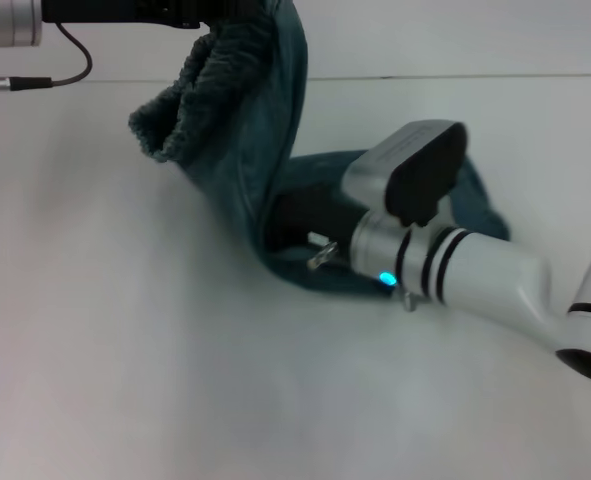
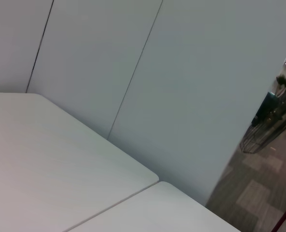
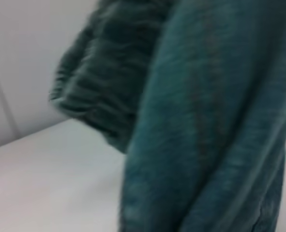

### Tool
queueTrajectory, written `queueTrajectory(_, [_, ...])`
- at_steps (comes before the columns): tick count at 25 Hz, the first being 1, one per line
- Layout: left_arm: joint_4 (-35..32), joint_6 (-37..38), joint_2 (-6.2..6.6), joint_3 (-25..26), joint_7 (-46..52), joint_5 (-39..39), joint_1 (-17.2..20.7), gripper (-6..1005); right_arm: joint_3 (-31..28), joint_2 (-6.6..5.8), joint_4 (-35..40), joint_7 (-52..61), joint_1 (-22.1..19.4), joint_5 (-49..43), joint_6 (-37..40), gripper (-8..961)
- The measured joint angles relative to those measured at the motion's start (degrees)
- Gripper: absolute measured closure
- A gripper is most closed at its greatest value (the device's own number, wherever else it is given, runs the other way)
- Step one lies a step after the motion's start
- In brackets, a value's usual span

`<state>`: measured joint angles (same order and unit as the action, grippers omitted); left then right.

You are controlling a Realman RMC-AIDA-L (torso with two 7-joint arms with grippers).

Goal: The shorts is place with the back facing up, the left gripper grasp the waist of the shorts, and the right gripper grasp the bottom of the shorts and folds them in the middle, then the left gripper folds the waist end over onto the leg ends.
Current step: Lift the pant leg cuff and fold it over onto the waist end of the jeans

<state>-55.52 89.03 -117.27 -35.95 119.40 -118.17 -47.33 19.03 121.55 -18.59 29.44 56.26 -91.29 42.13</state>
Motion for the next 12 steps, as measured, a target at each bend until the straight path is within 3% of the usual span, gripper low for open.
queueTrajectory(7, [0.00,0.01,0.03,0.00,-0.18,0.04,0.50,898,-13.33,0.00,-3.71,0.75,0.07,-19.58,-3.90,955])
queueTrajectory(12, [0.94,-0.06,0.16,0.00,-0.61,0.06,1.05,899,-16.41,-0.32,-4.33,4.73,-0.03,-29.63,-5.56,955])
